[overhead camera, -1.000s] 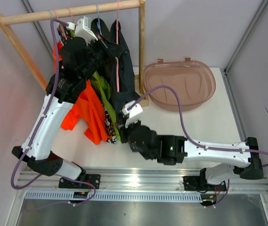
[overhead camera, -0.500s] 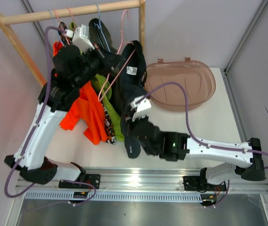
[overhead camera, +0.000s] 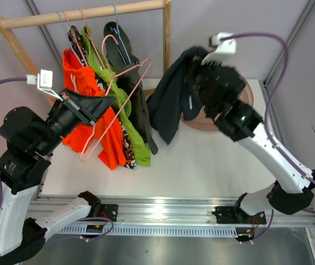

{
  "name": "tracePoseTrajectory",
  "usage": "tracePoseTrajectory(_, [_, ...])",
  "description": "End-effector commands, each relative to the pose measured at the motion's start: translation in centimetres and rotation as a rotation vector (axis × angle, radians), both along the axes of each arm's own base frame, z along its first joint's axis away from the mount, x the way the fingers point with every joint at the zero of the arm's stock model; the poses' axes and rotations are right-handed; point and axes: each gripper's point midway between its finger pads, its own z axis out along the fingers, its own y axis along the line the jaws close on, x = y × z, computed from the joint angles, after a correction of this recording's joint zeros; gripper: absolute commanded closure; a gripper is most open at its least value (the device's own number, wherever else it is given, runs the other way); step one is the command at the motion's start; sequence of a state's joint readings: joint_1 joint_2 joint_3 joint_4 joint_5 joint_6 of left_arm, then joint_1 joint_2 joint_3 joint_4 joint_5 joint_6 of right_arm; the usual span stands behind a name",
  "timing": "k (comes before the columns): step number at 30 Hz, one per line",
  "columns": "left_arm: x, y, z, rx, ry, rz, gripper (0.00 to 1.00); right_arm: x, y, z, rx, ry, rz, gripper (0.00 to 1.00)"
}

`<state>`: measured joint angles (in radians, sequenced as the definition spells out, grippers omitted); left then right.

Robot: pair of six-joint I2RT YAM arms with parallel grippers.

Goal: Remove the shorts from the hanger

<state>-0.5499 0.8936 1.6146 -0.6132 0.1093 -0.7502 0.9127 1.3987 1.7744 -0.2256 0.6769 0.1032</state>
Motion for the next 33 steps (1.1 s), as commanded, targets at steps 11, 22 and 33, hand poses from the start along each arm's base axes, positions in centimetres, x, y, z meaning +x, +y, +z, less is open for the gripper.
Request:
tracePoseTrajectory(11, [1.8,-1.5,-1.8,0.059,-0.013,-0.024,1.0,12.3,-9.1,11.1,0.02,-0.253,-0.191,1.0])
tracePoseTrajectory(22, [3.8,-2.2,-1.9,0.093,-0.026,-0.003,1.0,22.3,-17.3,4.5,0.087,-0.149,-0.264,1.0])
tracePoseTrajectory(33, [9.1,-3.0,-0.1,0.131,-0.043,0.113,1.0,21.0,-16.6,-16.4,0.179,0.2,-0.21,0.93])
